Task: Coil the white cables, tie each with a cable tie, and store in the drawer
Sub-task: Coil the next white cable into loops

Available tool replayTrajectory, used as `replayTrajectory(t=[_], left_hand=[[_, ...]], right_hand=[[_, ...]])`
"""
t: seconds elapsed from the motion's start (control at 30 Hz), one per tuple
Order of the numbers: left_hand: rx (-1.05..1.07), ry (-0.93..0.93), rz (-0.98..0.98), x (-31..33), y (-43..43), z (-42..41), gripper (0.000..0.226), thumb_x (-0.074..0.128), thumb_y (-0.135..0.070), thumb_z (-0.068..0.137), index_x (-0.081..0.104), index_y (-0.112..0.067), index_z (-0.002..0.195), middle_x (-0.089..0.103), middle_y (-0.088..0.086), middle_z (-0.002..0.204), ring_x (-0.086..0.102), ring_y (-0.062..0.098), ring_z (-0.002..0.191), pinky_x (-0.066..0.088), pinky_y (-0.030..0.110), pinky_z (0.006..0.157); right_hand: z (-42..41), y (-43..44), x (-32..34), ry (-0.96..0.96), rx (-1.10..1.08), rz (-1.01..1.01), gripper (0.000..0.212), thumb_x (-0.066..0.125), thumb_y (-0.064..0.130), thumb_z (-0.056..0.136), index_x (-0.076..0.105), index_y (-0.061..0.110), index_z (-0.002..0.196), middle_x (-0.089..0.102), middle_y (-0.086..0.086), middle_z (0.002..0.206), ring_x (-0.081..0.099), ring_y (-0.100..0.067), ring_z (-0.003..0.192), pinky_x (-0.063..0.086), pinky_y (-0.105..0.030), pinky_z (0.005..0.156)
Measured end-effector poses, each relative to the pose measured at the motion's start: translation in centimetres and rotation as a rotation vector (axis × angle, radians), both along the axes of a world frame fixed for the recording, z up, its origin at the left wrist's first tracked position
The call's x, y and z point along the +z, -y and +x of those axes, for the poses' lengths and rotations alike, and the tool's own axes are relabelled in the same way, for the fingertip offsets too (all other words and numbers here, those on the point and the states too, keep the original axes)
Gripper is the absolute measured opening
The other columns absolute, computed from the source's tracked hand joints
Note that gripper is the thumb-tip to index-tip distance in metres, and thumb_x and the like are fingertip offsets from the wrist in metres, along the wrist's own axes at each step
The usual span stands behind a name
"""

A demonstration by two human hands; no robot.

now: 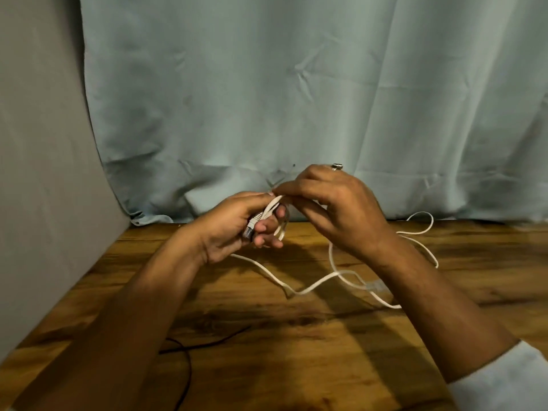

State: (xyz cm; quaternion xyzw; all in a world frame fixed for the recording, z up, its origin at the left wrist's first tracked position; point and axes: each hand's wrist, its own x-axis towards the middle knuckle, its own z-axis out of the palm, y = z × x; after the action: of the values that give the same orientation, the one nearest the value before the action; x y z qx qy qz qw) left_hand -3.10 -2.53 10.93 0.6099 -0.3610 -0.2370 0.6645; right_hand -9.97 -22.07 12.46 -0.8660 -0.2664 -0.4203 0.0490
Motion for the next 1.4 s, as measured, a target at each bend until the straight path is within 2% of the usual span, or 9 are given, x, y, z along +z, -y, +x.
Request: replayTrajectory(t=[0.23, 0.37, 0.47, 0.57, 0.7, 0.93, 1.03, 1.23, 1.4], left_hand=[[-0.003, -0.012, -0.078, 0.7, -0.5, 1.8, 0.032, 0.049, -0.038, 0.096, 0.056, -0.009, 0.084, 0.038, -0.001, 0.053, 0.038, 0.013, 0.041, 0.049, 0.037, 0.07], [0.1, 0.041, -0.061, 0.6, -1.1, 2.9, 0.034, 0.047, -0.036, 0.101, 0.056, -0.009, 0.082, 0.038, 0.001, 0.054, 0.037, 0.016, 0.043, 0.047, 0.036, 0.066], [0.188, 0.101, -0.011, 0.2, -1.2, 3.8, 0.039, 0.04, -0.032, 0.109, 0.055, -0.009, 0.081, 0.039, 0.001, 0.054, 0.037, 0.018, 0.045, 0.044, 0.036, 0.066], [0.213, 0.134, 0.037, 0.0, -0.8, 3.9, 0.039, 0.038, -0.033, 0.11, 0.055, -0.008, 0.086, 0.041, 0.001, 0.055, 0.038, 0.017, 0.048, 0.041, 0.034, 0.063], [0.243, 0.175, 0.051, -0.1, -0.2, 3.7, 0.038, 0.038, -0.034, 0.11, 0.056, -0.008, 0.088, 0.042, 0.002, 0.057, 0.041, 0.017, 0.05, 0.038, 0.034, 0.06], [0.042, 0.143, 0.041, -0.2, -0.8, 3.2, 0.038, 0.039, -0.036, 0.108, 0.06, -0.007, 0.093, 0.044, 0.003, 0.062, 0.046, 0.018, 0.059, 0.045, 0.034, 0.071], [0.03, 0.159, 0.013, 0.1, -0.9, 3.2, 0.035, 0.042, -0.035, 0.107, 0.057, -0.01, 0.088, 0.044, 0.002, 0.065, 0.047, 0.016, 0.063, 0.045, 0.027, 0.065], [0.241, 0.241, 0.001, -0.9, -0.8, 4.4, 0.03, 0.043, -0.027, 0.109, 0.054, -0.009, 0.088, 0.043, 0.001, 0.064, 0.048, 0.011, 0.057, 0.044, 0.025, 0.061], [0.204, 0.314, 0.171, -1.8, 0.0, 4.1, 0.031, 0.043, -0.027, 0.109, 0.056, -0.009, 0.087, 0.045, -0.002, 0.061, 0.051, 0.012, 0.058, 0.047, 0.019, 0.06]], right_hand=[[1.8, 1.0, 1.0, 0.008, -0.141, -0.077, 0.04, 0.058, 0.009, 0.101, 0.066, 0.025, 0.137, 0.073, -0.003, 0.106, 0.069, -0.023, 0.091, 0.057, -0.037, 0.068], [2.7, 1.0, 1.1, -0.565, 0.187, 0.565, 0.03, 0.056, 0.007, 0.105, 0.071, 0.018, 0.129, 0.068, -0.003, 0.081, 0.058, -0.017, 0.061, 0.059, -0.043, 0.057], [3.0, 0.9, 1.3, -0.848, 0.394, 0.869, 0.023, 0.056, 0.008, 0.104, 0.072, 0.004, 0.12, 0.059, -0.007, 0.071, 0.032, -0.016, 0.051, 0.027, -0.028, 0.045], [3.3, 0.9, 1.6, -0.894, 0.429, 0.845, 0.02, 0.063, 0.015, 0.101, 0.073, 0.002, 0.112, 0.053, -0.003, 0.066, 0.025, -0.014, 0.051, 0.012, -0.031, 0.05], [4.4, 1.3, 1.4, -0.788, 0.431, 0.929, 0.012, 0.071, 0.017, 0.096, 0.076, 0.006, 0.098, 0.047, 0.002, 0.061, 0.031, -0.012, 0.054, 0.02, -0.031, 0.053], [4.7, 1.1, 1.8, -0.521, 0.287, 0.76, 0.016, 0.073, 0.015, 0.095, 0.075, -0.001, 0.093, 0.058, 0.006, 0.055, 0.044, -0.003, 0.047, 0.034, -0.014, 0.047], [4.8, 1.9, 1.8, -0.666, 0.359, 0.827, 0.02, 0.07, 0.02, 0.097, 0.074, 0.0, 0.098, 0.049, -0.014, 0.064, 0.037, -0.019, 0.054, 0.035, -0.029, 0.049], [5.6, 4.6, -2.7, -1.012, 0.299, 0.737, 0.016, 0.064, 0.017, 0.101, 0.076, 0.011, 0.11, 0.072, -0.003, 0.088, 0.063, -0.017, 0.081, 0.049, -0.037, 0.082], [5.8, 4.9, -5.1, -1.118, 0.066, 0.607, 0.016, 0.063, 0.018, 0.103, 0.075, 0.009, 0.108, 0.069, -0.005, 0.078, 0.06, -0.02, 0.069, 0.051, -0.034, 0.065]])
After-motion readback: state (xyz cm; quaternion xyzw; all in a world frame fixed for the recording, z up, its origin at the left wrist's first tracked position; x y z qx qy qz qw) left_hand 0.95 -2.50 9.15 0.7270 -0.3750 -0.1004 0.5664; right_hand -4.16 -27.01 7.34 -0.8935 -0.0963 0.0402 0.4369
